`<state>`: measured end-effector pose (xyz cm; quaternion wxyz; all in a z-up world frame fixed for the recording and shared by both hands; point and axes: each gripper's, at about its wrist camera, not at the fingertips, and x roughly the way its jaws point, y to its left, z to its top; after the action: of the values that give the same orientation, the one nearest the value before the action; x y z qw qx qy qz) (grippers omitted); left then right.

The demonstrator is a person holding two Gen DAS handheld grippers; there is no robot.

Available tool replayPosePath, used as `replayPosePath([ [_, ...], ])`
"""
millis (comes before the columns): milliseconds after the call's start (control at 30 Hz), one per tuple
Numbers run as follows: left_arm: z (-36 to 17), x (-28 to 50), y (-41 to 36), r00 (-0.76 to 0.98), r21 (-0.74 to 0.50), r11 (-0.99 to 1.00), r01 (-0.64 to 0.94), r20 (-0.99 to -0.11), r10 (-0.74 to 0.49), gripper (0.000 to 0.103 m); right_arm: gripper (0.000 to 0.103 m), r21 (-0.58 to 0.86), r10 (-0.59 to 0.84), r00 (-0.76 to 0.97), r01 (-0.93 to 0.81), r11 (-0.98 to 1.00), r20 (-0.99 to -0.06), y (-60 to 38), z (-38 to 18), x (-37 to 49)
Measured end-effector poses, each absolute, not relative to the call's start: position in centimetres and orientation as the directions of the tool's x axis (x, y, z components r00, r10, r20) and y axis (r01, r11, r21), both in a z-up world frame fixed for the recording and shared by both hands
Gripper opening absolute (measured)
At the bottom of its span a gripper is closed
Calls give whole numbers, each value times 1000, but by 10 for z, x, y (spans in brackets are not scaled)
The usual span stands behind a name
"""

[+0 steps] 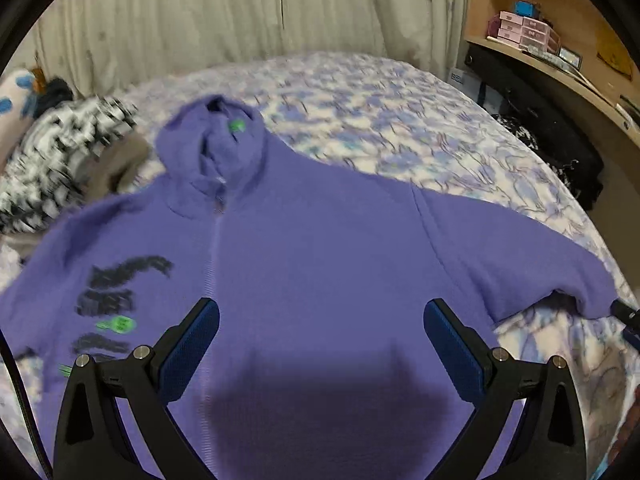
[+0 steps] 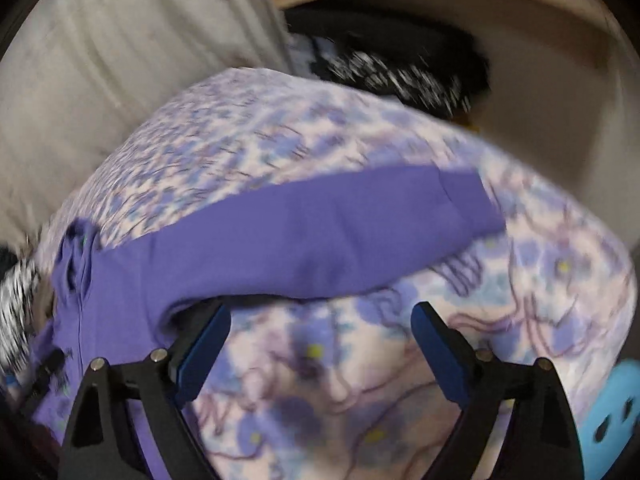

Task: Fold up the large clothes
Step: 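Move the right tool to the hoodie sleeve cuff and grasp it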

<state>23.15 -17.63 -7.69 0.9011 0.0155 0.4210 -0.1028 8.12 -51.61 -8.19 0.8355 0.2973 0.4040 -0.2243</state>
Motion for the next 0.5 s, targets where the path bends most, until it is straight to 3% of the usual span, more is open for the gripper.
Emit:
replayPosePath([
  [133,-90,239,-181,604,-110,976,190,-771,-204,101,85,467,-43,596,670,577,-801,-557,-112,67],
  [300,-100,243,-191,587,-122,972,201,-779,-219,101,84,543,-22,622,701,462,-783,-581,-125,71],
  [367,-101,243,-194,581,-121,971,205,-783,-220,101,70,527,-43,606,723,446,-794,-589,-127,79],
  [400,-102,243,-195,578,-124,970,208,-784,-224,101,51,520,-44,596,733,438,-802,-594,-130,83],
  [433,-101,243,-196,578,-124,970,210,-784,-226,101,25,519,-35,588,740,428,-808,-598,-134,87],
  [467,-100,241,-195,579,-124,969,213,-783,-227,101,14,519,-31,585,742,425,-811,-602,-135,90],
  [500,-98,240,-193,583,-120,969,214,-780,-225,101,10,516,-46,587,744,425,-808,-602,-131,92],
])
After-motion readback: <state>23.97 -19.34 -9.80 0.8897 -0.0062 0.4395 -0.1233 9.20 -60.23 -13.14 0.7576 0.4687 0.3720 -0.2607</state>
